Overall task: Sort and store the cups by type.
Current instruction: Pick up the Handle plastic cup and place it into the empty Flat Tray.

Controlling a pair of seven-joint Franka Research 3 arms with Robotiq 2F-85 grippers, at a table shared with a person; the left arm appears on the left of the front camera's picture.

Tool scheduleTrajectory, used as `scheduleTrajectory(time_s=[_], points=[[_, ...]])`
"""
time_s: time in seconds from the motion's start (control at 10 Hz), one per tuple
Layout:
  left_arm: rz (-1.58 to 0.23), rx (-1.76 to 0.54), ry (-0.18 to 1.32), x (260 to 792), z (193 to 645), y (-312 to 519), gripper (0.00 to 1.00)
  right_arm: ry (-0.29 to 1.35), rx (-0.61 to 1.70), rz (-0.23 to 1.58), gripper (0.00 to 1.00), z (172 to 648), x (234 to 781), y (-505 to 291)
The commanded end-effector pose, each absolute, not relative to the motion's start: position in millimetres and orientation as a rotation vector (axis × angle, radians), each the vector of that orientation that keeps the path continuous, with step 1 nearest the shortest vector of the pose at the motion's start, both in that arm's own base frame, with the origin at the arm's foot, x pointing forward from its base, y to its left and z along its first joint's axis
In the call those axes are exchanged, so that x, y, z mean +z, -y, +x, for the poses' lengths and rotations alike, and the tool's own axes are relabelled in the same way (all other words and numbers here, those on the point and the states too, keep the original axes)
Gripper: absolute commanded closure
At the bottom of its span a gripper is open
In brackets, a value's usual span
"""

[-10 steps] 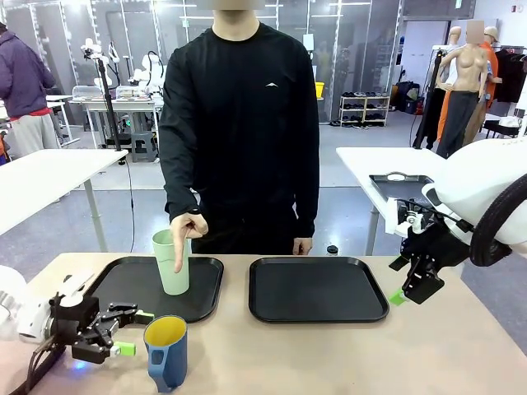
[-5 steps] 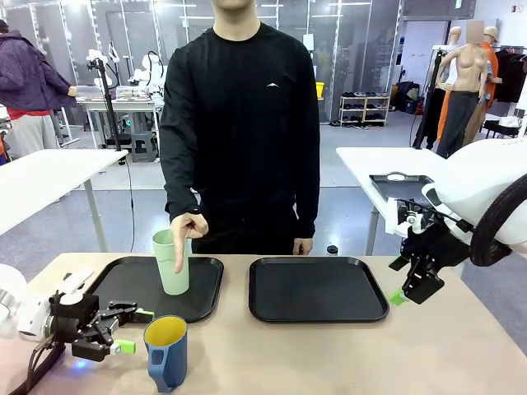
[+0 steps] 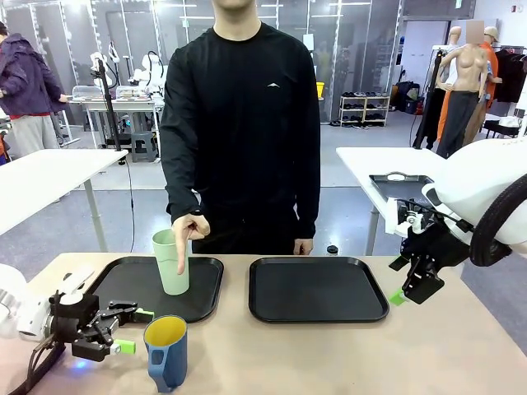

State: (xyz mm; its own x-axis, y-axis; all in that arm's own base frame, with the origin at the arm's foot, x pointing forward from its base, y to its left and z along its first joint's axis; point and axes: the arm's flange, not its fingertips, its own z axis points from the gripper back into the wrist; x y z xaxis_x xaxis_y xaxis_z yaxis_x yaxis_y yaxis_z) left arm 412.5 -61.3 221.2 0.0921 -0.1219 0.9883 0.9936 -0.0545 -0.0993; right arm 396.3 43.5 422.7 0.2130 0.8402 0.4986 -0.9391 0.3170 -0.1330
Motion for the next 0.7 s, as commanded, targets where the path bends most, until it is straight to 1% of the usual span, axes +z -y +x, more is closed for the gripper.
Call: scheduleTrajectory(time_s=[0.0, 0.2, 0.4, 0.6], points=[[-1.213, -1.24, 1.034, 224.4, 411.8, 63.2, 0.0, 0.529, 1.226, 0.202, 0.0, 394.6, 421.8, -46.1], [-1.195, -1.259, 1.004, 213.5, 416.2, 63.5, 0.0, 0.529, 1.226, 0.202, 0.0, 394.6, 421.8, -46.1], [-1.217, -1.309, 1.045, 206.9, 417.1, 63.5, 0.0, 0.529, 1.226, 0.202, 0.0, 394.6, 421.8, -46.1], [-1.202, -1.395, 1.029, 204.3, 413.4, 69.3, 0.0, 0.529, 1.226, 0.202, 0.0, 394.6, 421.8, -46.1]])
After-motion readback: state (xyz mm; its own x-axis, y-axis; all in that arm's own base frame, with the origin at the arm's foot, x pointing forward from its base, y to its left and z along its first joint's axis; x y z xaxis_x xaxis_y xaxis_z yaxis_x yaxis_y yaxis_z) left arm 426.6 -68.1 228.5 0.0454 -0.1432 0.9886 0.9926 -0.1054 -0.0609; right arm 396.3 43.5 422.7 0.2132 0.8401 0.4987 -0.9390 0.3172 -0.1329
